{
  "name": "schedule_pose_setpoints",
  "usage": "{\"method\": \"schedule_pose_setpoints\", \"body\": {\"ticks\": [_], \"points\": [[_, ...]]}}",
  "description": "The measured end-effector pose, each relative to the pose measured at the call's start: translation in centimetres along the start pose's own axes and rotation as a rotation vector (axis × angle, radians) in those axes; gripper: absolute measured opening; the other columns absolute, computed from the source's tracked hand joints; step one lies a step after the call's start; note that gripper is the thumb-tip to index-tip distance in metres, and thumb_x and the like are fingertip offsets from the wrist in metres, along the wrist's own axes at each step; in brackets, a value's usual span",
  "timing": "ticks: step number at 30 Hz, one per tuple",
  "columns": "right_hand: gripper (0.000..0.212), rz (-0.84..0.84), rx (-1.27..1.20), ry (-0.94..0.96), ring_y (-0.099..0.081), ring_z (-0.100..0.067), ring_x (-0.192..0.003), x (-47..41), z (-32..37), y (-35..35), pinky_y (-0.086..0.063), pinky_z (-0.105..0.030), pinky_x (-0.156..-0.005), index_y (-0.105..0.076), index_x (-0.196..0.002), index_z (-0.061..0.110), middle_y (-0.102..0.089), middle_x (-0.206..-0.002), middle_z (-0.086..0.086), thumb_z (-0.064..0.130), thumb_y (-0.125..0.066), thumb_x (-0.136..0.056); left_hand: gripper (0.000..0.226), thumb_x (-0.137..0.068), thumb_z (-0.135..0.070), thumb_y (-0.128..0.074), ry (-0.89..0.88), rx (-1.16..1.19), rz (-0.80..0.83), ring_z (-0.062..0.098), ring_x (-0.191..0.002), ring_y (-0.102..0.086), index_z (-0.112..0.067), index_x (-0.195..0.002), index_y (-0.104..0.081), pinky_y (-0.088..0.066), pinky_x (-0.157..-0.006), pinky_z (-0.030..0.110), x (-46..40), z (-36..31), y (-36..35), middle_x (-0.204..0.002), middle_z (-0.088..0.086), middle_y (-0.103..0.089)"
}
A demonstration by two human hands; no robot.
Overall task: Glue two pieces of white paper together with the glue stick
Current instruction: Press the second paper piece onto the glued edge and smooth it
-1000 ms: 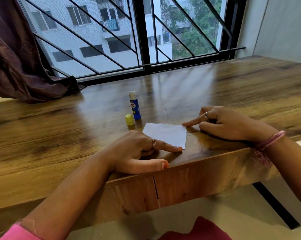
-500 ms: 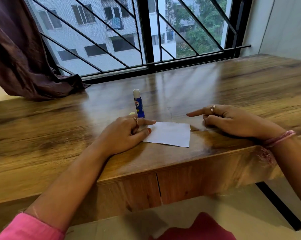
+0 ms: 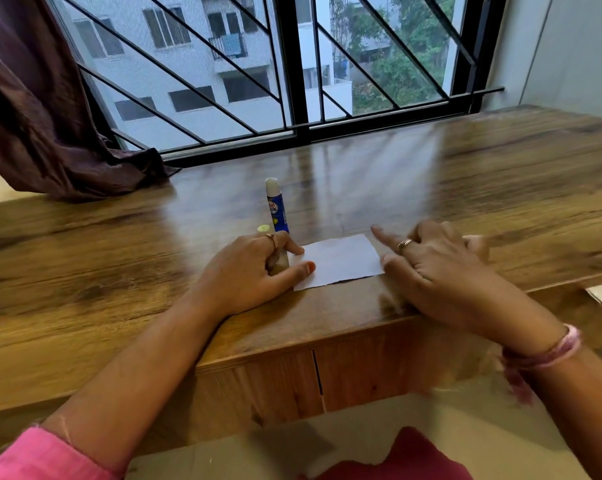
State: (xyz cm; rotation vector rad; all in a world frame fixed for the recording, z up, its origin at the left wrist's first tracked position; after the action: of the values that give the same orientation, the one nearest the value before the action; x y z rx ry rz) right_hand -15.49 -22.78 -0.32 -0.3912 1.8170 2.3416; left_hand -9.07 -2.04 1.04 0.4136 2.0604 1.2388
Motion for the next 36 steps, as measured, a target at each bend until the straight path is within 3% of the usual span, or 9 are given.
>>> {"method": "schedule_pose_setpoints", "body": {"ticks": [2, 4, 5, 8, 13, 17, 26, 31, 36], "points": [[0.068, -0.005, 0.009, 0.030, -0.026, -0.014, -0.104, 0.1, 1.3, -0.5, -0.010, -0.033, -0.078, -0.015, -0.144, 0.048, -0.026, -0.096, 0.004, 0.061, -0.001, -0.078, 0.036, -0.091, -0.044, -0.056, -0.002, 0.045, 0.007, -0.001, -0.061, -0.053, -0.010, -0.094, -0.068, -0.041, -0.060, 0.017, -0.2, 0.2, 0.0, -0.061, -0.023, -0.056], [0.067, -0.014, -0.003, 0.045, -0.020, -0.011, -0.097, -0.2, 2.5, -0.9, -0.012, -0.036, -0.084, -0.013, -0.143, 0.051, -0.024, -0.095, 0.004, 0.061, 0.000, -0.078, 0.034, -0.093, -0.033, -0.055, 0.012, 0.063, 0.009, -0.007, -0.065, -0.054, -0.001, -0.092, -0.068, -0.038, -0.060, 0.009, -0.3, 0.5, 0.0, -0.074, -0.048, -0.054], [0.065, -0.008, -0.004, 0.047, -0.017, -0.010, -0.094, -0.5, 2.9, -1.1, -0.011, -0.037, -0.084, -0.012, -0.142, 0.052, -0.023, -0.095, 0.004, 0.060, -0.001, -0.079, 0.034, -0.093, -0.029, -0.056, 0.020, 0.073, 0.006, -0.010, -0.065, -0.053, 0.003, -0.092, -0.067, -0.037, -0.061, 0.007, -0.3, 0.7, 0.1, -0.074, -0.049, -0.053], [0.061, 0.056, 0.020, 0.062, -0.010, -0.009, -0.089, -1.4, 4.0, -2.0, -0.009, -0.038, -0.080, -0.009, -0.143, 0.050, -0.019, -0.093, 0.002, 0.056, -0.006, -0.083, 0.039, -0.089, -0.032, -0.060, 0.008, 0.058, -0.002, -0.014, -0.064, -0.051, 0.006, -0.094, -0.066, -0.036, -0.060, 0.006, -0.2, 0.7, 0.1, -0.066, -0.044, -0.052], [0.055, 0.123, 0.034, 0.056, -0.011, -0.011, -0.092, -2.3, 4.5, -2.7, -0.008, -0.042, -0.089, -0.008, -0.144, 0.052, -0.018, -0.096, 0.001, 0.054, -0.010, -0.089, 0.037, -0.086, -0.050, -0.058, 0.033, -0.035, 0.029, 0.010, -0.057, -0.050, -0.026, -0.113, -0.068, -0.041, -0.057, 0.030, -0.1, 0.3, 0.1, -0.058, -0.009, -0.045], [0.053, 0.176, 0.054, 0.046, -0.013, -0.018, -0.114, -2.4, 4.5, -2.8, -0.002, -0.045, -0.093, -0.006, -0.143, 0.054, -0.016, -0.100, 0.002, 0.058, -0.009, -0.090, 0.045, -0.083, -0.056, -0.050, 0.032, -0.039, 0.026, 0.010, -0.053, -0.047, -0.030, -0.117, -0.065, -0.038, -0.054, 0.028, -0.1, 0.6, 0.0, -0.053, -0.007, -0.042], [0.056, 0.145, 0.153, -0.060, -0.009, -0.024, -0.127, -2.1, 2.8, -2.6, 0.004, -0.054, -0.099, -0.008, -0.144, 0.049, -0.023, -0.130, -0.002, 0.062, -0.006, -0.090, 0.041, -0.086, -0.055, -0.053, 0.022, -0.040, 0.018, 0.009, -0.054, -0.048, -0.035, -0.121, -0.062, -0.037, -0.056, 0.017, 0.0, 1.0, -0.2, -0.050, -0.007, -0.040], [0.052, 0.212, 0.198, -0.119, 0.004, -0.026, -0.140, -2.1, -0.6, -1.7, 0.005, -0.057, -0.102, -0.001, -0.139, 0.059, -0.010, -0.153, 0.000, 0.065, -0.002, -0.087, 0.041, -0.088, -0.054, -0.053, 0.020, -0.032, 0.025, 0.004, -0.055, -0.048, -0.034, -0.123, -0.061, -0.037, -0.058, 0.015, 0.1, 1.0, -0.3, -0.049, -0.008, -0.037], [0.050, 0.255, 0.171, -0.133, 0.012, -0.023, -0.141, -2.1, -1.5, -1.6, 0.006, -0.057, -0.105, 0.002, -0.137, 0.062, -0.002, -0.158, 0.004, 0.065, -0.003, -0.087, 0.040, -0.087, -0.054, -0.053, 0.036, -0.051, 0.021, 0.007, -0.047, -0.044, -0.034, -0.121, -0.063, -0.034, -0.053, 0.015, 0.0, 1.0, -0.3, -0.048, -0.008, -0.036]]}}
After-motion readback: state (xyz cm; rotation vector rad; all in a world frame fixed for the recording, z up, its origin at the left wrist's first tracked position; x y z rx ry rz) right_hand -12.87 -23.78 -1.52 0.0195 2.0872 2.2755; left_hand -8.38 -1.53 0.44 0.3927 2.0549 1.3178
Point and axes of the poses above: each hand's wrist, its own x-axis away from the middle knuckle, its own y-axis out of the back of the hand, z = x × y, the point moved 5 cm from there along -x, towards the middle knuckle
